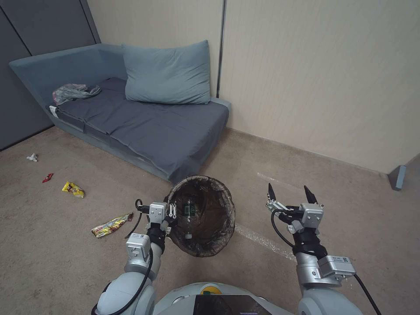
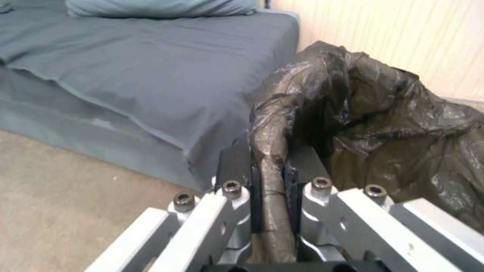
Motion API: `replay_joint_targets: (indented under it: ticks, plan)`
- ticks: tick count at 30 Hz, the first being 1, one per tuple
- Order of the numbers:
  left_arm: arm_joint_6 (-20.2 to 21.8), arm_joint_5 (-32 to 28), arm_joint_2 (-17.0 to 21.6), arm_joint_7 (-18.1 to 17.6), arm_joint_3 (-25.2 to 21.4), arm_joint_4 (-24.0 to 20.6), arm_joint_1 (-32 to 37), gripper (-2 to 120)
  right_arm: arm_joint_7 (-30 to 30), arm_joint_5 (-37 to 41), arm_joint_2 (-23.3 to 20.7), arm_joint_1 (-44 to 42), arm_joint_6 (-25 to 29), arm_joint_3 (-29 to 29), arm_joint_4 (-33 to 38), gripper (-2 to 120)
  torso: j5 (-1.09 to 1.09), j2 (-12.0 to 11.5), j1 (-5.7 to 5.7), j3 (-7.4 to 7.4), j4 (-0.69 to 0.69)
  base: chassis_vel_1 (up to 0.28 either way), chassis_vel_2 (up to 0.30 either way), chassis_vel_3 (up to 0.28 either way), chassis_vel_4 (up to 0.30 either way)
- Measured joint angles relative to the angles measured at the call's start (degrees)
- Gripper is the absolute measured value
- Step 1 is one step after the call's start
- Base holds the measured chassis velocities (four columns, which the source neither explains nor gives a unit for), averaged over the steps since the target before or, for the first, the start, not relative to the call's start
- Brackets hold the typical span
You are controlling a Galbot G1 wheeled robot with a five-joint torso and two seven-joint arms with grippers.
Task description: Pick up the trash bin, then pick up the garbage from the floor and place it into the trash bin.
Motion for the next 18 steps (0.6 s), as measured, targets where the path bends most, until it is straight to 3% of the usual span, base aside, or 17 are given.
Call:
replay_joint_targets:
  ticks: [18]
  plan:
    - [0.17,-0.19,-0.06,0.09,-0.05,-0.19,-0.09,7,-1.70,2.29,-0.26,1.43,3.85,0.91,-1.72,100,0.00,0.00,0.00,0.00,0.00,0.098,0.090,0.094,0.095]
